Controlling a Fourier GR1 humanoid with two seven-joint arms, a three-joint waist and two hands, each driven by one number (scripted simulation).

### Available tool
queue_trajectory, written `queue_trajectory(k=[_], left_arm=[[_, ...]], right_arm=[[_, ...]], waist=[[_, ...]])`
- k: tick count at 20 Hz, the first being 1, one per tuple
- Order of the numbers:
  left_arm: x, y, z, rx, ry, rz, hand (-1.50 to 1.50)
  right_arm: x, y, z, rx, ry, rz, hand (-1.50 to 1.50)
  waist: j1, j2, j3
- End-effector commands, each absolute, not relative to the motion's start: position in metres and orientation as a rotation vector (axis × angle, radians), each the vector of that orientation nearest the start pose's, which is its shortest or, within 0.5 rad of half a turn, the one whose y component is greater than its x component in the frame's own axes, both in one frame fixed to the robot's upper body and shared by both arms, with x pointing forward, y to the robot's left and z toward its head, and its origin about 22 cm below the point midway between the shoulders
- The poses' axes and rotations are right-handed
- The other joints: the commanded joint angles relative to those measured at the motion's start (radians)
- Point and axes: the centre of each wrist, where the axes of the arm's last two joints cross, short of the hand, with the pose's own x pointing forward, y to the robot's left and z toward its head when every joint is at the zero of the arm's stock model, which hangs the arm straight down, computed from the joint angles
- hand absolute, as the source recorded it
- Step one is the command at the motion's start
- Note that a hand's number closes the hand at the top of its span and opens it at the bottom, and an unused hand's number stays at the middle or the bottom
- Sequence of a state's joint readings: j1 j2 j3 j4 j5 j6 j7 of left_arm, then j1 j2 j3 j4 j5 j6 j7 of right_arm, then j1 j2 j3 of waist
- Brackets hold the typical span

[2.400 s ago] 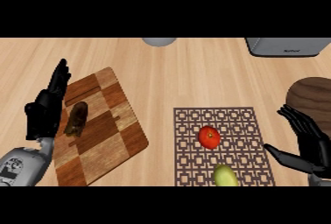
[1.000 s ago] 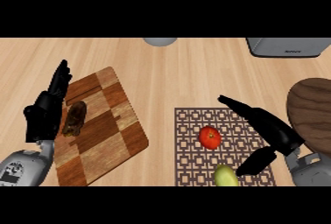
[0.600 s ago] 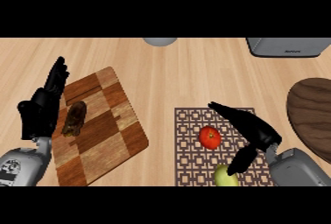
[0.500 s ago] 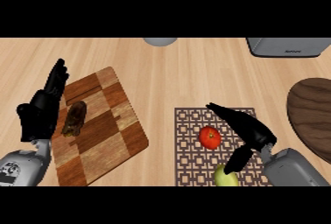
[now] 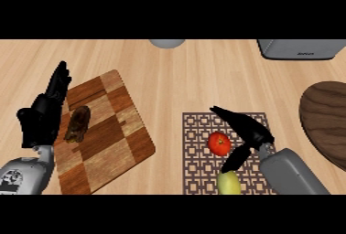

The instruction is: Pick the tomato from the placemat and place it in the bowl

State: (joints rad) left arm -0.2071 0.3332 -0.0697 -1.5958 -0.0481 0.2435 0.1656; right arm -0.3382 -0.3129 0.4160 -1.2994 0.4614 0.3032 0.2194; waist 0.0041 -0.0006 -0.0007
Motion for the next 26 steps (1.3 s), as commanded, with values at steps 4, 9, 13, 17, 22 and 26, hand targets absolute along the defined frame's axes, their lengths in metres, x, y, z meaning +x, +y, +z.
queue_trajectory(k=[4, 9, 13, 17, 22, 26], left_arm=[[0.291, 0.267, 0.073, 0.378, -1.643, -0.154, 0.0], [0.294, 0.27, 0.08, 0.415, -1.636, -0.163, 0.0], [0.285, 0.261, 0.089, 0.383, -1.656, -0.163, 0.0], [0.298, 0.249, 0.092, 0.388, -1.637, -0.158, 0.0], [0.277, 0.266, 0.078, 0.388, -1.635, -0.16, 0.0], [0.286, 0.264, 0.074, 0.397, -1.643, -0.175, 0.0]], right_arm=[[0.294, -0.177, -0.016, -0.258, -1.141, 1.229, -1.5], [0.284, -0.162, -0.018, -0.295, -1.217, 1.33, 1.5], [0.311, -0.177, -0.025, -0.298, -1.225, 1.343, 1.5], [0.306, -0.159, -0.024, -0.269, -1.288, 1.292, 1.5], [0.286, -0.19, -0.008, -0.313, -1.374, 1.297, 1.5], [0.269, -0.1, 0.0, -0.484, -1.237, 1.15, 1.5]], waist=[[-0.003, 0.001, 0.001], [-0.007, 0.0, 0.001], [-0.001, 0.0, 0.001], [-0.004, 0.001, 0.001], [-0.007, -0.001, 0.001], [-0.013, -0.004, 0.0]])
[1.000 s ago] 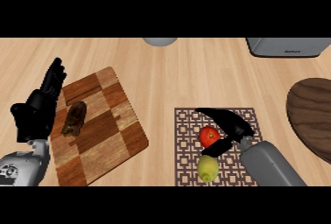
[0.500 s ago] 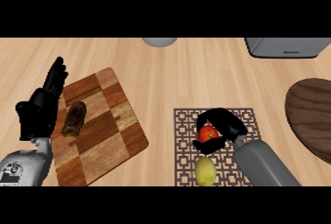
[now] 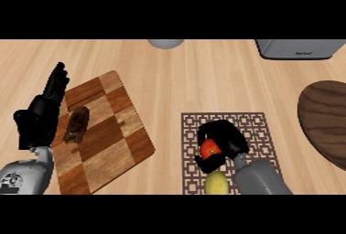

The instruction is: Pick the tomato from the placemat and place it in the bowl

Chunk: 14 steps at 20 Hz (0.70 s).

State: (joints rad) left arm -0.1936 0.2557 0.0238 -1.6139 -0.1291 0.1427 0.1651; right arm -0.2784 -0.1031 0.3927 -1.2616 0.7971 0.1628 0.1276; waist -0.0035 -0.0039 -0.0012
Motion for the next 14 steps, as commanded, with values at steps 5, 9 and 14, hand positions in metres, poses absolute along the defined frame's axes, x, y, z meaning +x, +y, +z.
queue_trajectory(k=[5, 9, 14], left_arm=[[0.274, 0.264, 0.066, 0.388, -1.643, -0.167, 0.0], [0.289, 0.267, 0.077, 0.41, -1.632, -0.155, 0.0], [0.291, 0.261, 0.082, 0.416, -1.627, -0.149, 0.0]], right_arm=[[0.23, -0.064, 0.011, -0.578, -1.222, 0.957, 1.5], [0.209, -0.057, 0.049, -0.584, -1.426, 0.686, 1.5], [0.192, -0.061, 0.094, -0.75, -1.517, 0.459, 1.5]], waist=[[0.011, -0.001, 0.001], [-0.009, -0.002, 0.001], [-0.018, -0.006, 0.0]])
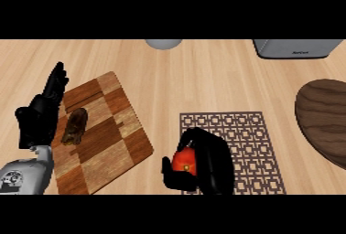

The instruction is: Pick the tomato from the placemat and place it in the bowl

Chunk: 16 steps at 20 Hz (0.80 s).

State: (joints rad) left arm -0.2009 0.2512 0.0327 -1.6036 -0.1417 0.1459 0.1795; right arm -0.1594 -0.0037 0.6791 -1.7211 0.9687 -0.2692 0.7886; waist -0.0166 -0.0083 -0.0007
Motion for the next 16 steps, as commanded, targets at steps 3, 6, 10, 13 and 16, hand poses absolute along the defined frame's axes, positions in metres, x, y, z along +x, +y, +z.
queue_trajectory(k=[3, 6, 10, 13, 16], left_arm=[[0.279, 0.251, 0.074, 0.402, -1.632, -0.157, 0.0], [0.279, 0.272, 0.076, 0.408, -1.645, -0.177, 0.0], [0.289, 0.267, 0.068, 0.411, -1.655, -0.155, 0.0], [0.284, 0.275, 0.08, 0.383, -1.65, -0.182, 0.0], [0.291, 0.278, 0.068, 0.42, -1.638, -0.144, 0.0]], right_arm=[[0.191, -0.084, 0.108, -0.906, -1.442, 0.403, 1.5], [0.189, -0.104, 0.108, -0.993, -1.43, 0.351, 1.5], [0.183, -0.143, 0.142, -1.019, -1.448, 0.256, 1.5], [0.197, -0.184, 0.126, -1.066, -1.442, 0.186, 1.5], [0.216, -0.223, 0.114, -1.095, -1.463, 0.098, 1.5]], waist=[[0.001, 0.001, 0.0], [0.009, 0.005, 0.001], [0.004, 0.007, 0.0], [0.011, 0.008, 0.001], [0.01, 0.011, 0.002]])
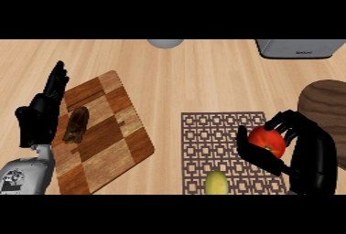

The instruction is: Pick the tomato from the placemat and place it in the bowl

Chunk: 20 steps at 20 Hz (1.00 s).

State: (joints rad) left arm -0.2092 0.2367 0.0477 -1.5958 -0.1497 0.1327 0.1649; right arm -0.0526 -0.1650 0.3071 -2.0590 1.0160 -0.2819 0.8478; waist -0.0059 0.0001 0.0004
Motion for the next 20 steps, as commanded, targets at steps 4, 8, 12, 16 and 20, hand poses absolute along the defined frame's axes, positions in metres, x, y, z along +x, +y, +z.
queue_trajectory(k=[4, 8, 12, 16, 20], left_arm=[[0.281, 0.275, 0.069, 0.374, -1.664, -0.166, 0.0], [0.28, 0.265, 0.079, 0.397, -1.658, -0.179, 0.0], [0.306, 0.272, 0.087, 0.415, -1.663, -0.171, 0.0], [0.287, 0.251, 0.071, 0.386, -1.659, -0.174, 0.0], [0.293, 0.27, 0.086, 0.386, -1.67, -0.177, 0.0]], right_arm=[[0.224, -0.27, 0.103, -1.171, -1.447, 0.043, 1.5], [0.254, -0.312, 0.09, -1.242, -1.444, 0.034, 1.5], [0.268, -0.367, 0.107, -1.324, -1.42, 0.056, 1.5], [0.27, -0.423, 0.079, -1.511, -1.285, 0.119, 1.5], [0.288, -0.442, 0.054, -1.564, -1.232, 0.159, 1.5]], waist=[[0.003, 0.001, 0.001], [0.013, 0.002, 0.001], [0.005, 0.005, 0.0], [0.026, 0.009, 0.002], [0.03, 0.007, 0.002]])
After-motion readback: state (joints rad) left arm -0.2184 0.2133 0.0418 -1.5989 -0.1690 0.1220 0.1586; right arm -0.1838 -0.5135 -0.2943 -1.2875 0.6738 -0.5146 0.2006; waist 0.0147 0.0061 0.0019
